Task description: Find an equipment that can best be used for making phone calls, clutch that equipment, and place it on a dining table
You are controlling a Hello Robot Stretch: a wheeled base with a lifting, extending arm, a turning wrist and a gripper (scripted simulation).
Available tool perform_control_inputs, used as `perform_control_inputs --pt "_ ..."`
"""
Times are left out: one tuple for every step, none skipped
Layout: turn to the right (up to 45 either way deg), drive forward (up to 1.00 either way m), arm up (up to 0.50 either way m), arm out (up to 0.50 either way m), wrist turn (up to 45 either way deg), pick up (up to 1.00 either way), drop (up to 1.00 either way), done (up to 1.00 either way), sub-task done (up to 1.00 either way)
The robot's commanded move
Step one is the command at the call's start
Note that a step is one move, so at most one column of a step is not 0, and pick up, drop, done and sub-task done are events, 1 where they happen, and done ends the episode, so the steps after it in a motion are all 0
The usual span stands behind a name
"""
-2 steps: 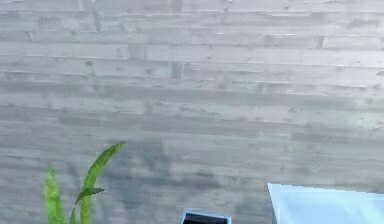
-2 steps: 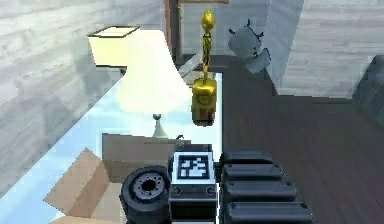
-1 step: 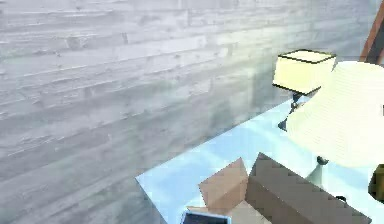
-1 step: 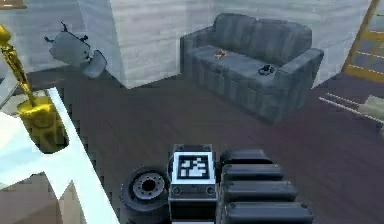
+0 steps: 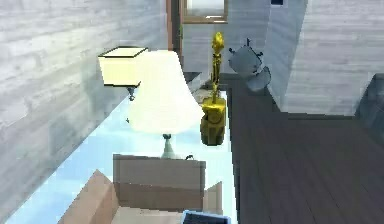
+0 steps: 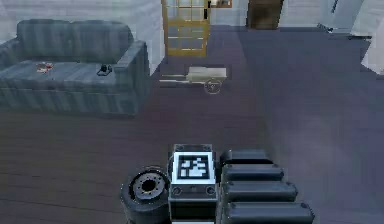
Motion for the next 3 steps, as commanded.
perform_control_inputs --pt "45.0 0.0 0.0 0.0 0.0 0.0 0.0 0.0 0.0" --pt "42.0 0.0 0.0 0.0 0.0 0.0 0.0 0.0 0.0" --pt "-45.0 0.0 0.0 0.0 0.0 0.0 0.0 0.0 0.0"
